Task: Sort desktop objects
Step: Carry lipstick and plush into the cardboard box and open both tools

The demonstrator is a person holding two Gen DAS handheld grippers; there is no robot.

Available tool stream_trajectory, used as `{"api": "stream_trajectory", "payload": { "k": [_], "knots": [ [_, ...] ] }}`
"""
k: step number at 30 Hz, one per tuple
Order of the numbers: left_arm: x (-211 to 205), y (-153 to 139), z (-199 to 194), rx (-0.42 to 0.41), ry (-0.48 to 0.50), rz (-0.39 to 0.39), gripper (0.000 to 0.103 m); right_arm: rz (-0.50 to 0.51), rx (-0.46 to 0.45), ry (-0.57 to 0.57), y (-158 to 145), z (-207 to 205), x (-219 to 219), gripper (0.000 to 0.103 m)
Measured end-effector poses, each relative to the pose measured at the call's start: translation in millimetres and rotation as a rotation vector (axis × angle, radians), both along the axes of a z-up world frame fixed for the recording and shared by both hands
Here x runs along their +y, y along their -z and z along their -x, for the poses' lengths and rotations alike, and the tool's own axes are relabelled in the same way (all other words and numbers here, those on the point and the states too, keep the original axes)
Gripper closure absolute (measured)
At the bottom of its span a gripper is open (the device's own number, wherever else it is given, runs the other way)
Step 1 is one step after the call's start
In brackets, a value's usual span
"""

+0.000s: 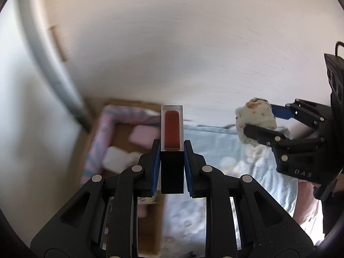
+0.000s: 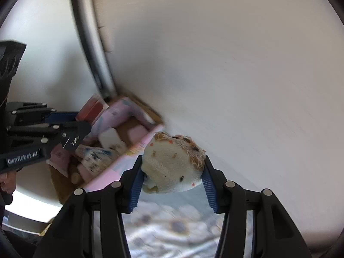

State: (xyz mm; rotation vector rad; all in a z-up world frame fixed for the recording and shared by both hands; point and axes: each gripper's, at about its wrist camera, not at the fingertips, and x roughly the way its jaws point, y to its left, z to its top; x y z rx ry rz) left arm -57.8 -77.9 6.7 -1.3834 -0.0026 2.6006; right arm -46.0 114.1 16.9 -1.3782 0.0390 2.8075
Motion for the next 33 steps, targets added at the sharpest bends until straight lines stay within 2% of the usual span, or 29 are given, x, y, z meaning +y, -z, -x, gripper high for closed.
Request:
{"api": "stream_trajectory", "payload": {
  "k": [5,10,14,20,23,25,27,28,29,30,31,32,33],
  "knots": [
    [-52,2,-16,-0.013,-0.105,0.006,0.085,0.023,-0.013,-0.108,-3,36,-42,0.056],
    [-92,17,-28,-0.050,-0.186,-0.008,0.085,0.054,-0.066,-0.210,12,74,-81,0.056],
    [-100,38,-37,-0.084,-0.207,-0.027,0.085,0.055,-0.113,-0.245,41,91,-93,0.056],
    [-97,69,-40,-0.140,-0.196,-0.066,0.085,0.094,-0.169,-0.253,67,107,-108,0.056],
    [-94,75,-38,-0.149,-0.191,-0.039,0.085,0.104,-0.179,-0.249,73,108,-111,0.056],
    [-91,79,-38,-0.158,-0.177,-0.039,0.085,0.121,-0.174,-0.245,76,107,-107,0.052],
    [-93,96,-34,-0.166,-0.175,-0.064,0.083,0.144,-0.180,-0.226,78,109,-105,0.037],
    [-93,95,-35,-0.154,-0.175,-0.066,0.079,0.144,-0.172,-0.211,76,109,-103,0.031],
    [-93,94,-36,-0.143,-0.179,-0.059,0.073,0.136,-0.165,-0.204,76,113,-106,0.017],
    [-93,96,-35,-0.144,-0.183,-0.052,0.034,0.115,-0.149,-0.188,76,113,-105,0.010],
    [-93,98,-34,-0.162,-0.191,-0.037,0.006,0.101,-0.143,-0.181,77,115,-106,0.010],
    [-95,100,-33,-0.152,-0.201,-0.031,0.000,0.091,-0.140,-0.172,78,116,-105,0.010],
    [-96,102,-33,-0.142,-0.204,-0.028,0.000,0.086,-0.140,-0.164,80,117,-105,0.010]
  ]
}}
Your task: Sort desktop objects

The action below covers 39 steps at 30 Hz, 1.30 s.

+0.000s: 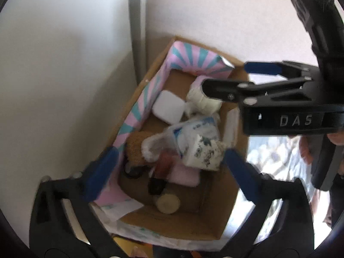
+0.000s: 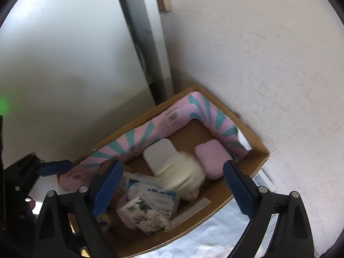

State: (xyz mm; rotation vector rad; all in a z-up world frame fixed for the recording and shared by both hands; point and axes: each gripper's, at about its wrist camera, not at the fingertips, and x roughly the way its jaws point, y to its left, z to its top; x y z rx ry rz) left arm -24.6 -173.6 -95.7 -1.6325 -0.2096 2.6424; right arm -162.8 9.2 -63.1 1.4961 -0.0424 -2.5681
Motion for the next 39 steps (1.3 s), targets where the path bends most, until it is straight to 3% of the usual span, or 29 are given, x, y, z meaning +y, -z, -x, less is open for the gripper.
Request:
{"api": "stream_trajectory", "payload": {
  "k": [17,23,39],
  "knots": [
    [-9,-14,-12,-0.020,-0.029,0.031,0.000,-0.017,-0.024,0.056,15,-6,-6,0.010],
    [-10,-22,-13,-0.003,-0.028,0.036,0.000,-0.022,-0.014,0.054,1,-14,-9,0.010],
    [-13,-29,-12,0.016,-0.011,0.055,0.000,-0.054,-0.012,0.054,0,-15,-9,0.010]
  ]
}}
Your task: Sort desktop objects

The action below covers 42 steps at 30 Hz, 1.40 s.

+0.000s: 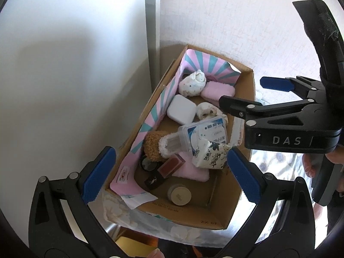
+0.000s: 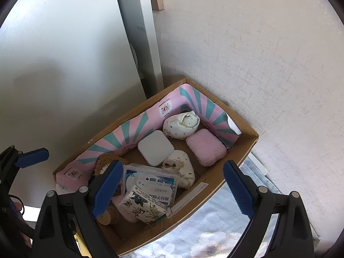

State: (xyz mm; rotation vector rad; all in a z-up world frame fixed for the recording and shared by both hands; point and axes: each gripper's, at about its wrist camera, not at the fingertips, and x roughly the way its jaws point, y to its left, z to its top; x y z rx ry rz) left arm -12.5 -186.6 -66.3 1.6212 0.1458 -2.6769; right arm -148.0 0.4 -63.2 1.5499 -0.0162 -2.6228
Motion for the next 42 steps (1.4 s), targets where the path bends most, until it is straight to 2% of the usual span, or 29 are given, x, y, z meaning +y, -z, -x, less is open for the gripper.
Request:
{"api": "stream_trajectory", "payload": {
  "k": [42],
  "knots": [
    [1.6,3.2,6.8,-0.002,0.026,-0.016,0.000,-0.017,-0.004,-0.021,2.6,-0.4,-3.6,0.010]
  ]
}}
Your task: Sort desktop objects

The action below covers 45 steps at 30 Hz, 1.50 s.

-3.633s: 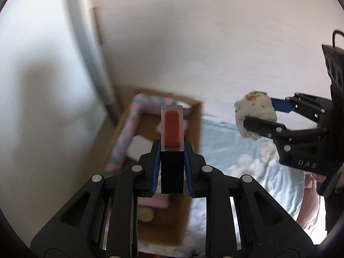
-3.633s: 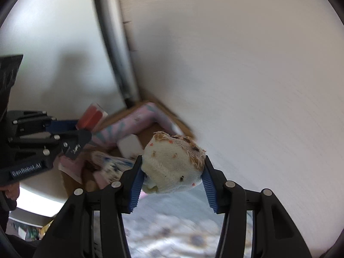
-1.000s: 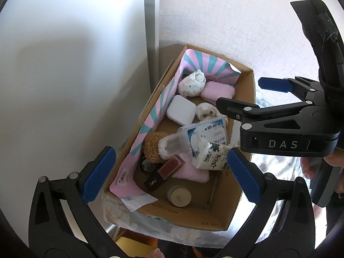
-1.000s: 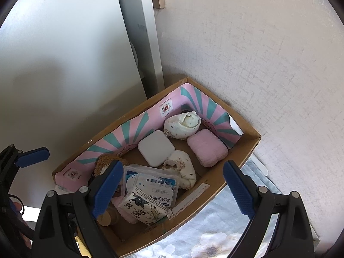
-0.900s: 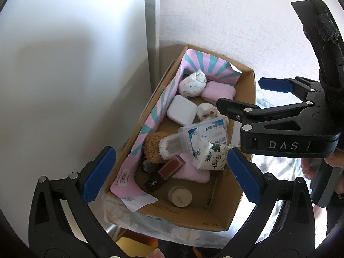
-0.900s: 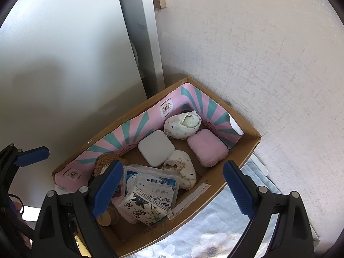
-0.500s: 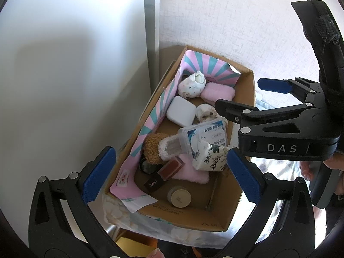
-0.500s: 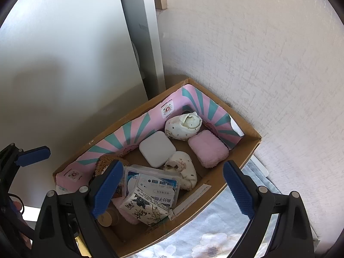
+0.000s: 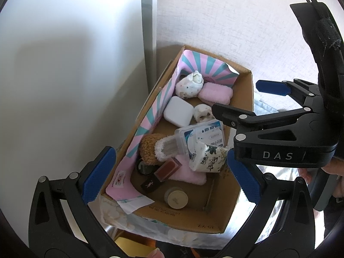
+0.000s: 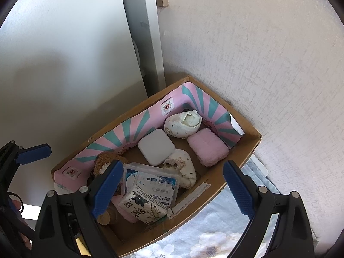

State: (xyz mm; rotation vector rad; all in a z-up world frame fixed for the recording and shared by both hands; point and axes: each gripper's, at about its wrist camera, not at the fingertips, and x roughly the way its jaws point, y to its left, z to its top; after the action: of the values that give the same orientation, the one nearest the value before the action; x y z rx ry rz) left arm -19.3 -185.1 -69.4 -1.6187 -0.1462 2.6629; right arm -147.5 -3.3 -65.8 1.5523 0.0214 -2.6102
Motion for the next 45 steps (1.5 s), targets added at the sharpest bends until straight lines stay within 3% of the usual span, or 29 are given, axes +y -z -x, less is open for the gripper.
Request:
{"api": "stream_trajectory", "payload": {
  "k": [18,23,28,33,41,45],
  "knots": [
    [0,-1,4,-0.005,0.009,0.007,0.000,-0.015,0.010,-0.003,-3,-2,3,0.010],
    [7,-23,4,0.046,0.042,0.037,0.000,0.039,0.090,0.200,-34,-28,37,0.010],
    [26,-57,2,0.135,0.120,0.041,0.000,-0.005,0.144,0.454,-66,-80,77,0.010],
    [54,-73,-1,0.162,0.208,0.013,0.000,-0.055,0.131,0.660,-79,-135,106,0.010],
    [91,-88,-14,0.214,0.307,0.033,0.000,-0.072,0.109,0.848,-81,-205,113,0.010],
    [99,-90,-24,0.227,0.344,0.025,0.000,-0.084,0.097,0.880,-77,-226,93,0.010]
  ]
}}
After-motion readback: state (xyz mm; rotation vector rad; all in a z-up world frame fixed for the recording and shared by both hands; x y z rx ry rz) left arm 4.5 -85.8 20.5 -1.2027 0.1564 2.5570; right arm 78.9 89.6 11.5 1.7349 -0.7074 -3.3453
